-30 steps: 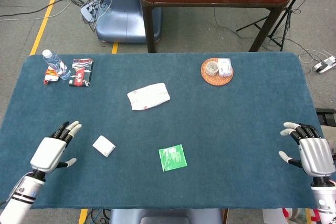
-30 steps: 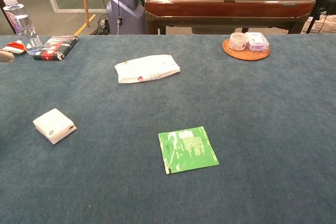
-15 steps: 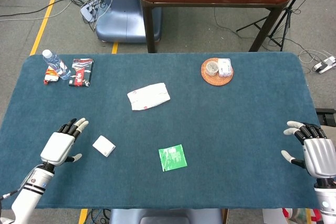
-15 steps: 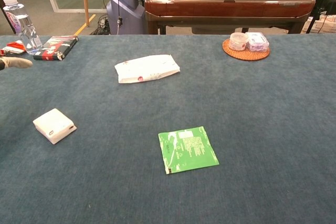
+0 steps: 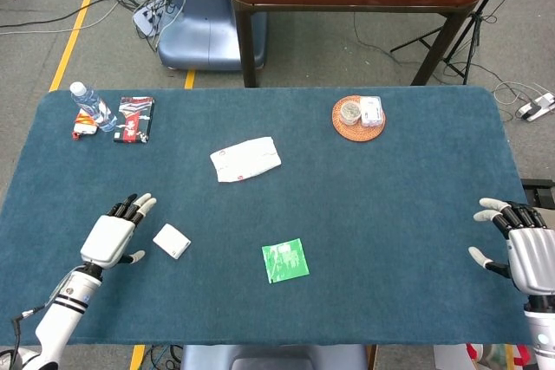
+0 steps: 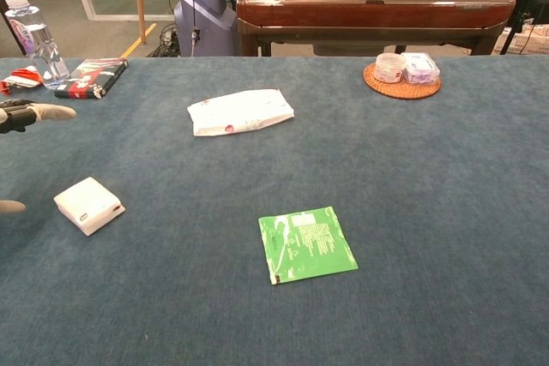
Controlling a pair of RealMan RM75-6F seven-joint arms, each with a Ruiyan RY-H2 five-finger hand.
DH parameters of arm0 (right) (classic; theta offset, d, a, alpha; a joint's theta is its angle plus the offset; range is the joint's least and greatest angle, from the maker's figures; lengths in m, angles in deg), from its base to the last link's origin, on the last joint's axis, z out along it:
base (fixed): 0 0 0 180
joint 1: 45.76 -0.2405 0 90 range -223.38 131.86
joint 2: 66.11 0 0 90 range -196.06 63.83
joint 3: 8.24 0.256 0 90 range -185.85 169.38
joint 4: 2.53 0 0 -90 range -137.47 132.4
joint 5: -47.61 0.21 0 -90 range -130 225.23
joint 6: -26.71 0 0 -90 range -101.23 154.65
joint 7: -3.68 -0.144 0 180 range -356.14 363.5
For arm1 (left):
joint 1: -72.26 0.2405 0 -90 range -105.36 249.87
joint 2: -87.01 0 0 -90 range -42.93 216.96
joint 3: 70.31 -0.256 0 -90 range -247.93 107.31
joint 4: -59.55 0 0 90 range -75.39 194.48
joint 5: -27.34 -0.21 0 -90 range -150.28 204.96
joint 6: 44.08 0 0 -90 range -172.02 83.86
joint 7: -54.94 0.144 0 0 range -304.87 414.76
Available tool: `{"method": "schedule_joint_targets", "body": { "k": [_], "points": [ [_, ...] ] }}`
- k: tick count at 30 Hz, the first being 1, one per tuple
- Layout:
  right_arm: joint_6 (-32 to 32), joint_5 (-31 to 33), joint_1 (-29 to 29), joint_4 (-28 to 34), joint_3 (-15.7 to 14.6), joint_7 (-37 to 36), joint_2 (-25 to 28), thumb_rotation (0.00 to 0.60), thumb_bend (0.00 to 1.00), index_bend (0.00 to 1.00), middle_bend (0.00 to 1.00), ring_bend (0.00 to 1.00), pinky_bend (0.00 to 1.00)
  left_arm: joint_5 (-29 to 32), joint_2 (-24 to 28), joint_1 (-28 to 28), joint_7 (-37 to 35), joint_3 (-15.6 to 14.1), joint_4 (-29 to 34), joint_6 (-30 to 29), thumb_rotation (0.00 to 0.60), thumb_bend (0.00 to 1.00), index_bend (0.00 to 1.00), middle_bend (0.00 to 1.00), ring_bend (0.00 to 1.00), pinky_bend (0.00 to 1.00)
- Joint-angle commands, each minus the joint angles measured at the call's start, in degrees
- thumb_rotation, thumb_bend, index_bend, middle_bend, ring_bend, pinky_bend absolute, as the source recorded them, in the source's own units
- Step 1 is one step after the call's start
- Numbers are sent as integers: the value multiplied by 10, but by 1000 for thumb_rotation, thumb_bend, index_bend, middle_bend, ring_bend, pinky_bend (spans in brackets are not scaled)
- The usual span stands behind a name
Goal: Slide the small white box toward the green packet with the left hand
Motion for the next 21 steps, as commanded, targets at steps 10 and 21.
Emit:
{"method": "schedule_joint_targets", "body": {
  "k": [10,21],
  "points": [
    [0,-2,1,0,0,-3,2,600,0,427,286,217,234,23,-17,-17,-1,3,-15,23,600,0,0,0,0,163],
    [0,-1,1,0,0,-5,2,600,0,427,286,217,235,47,-31,-35,1,10,-30,45,600,0,0,0,0,163]
  ]
}}
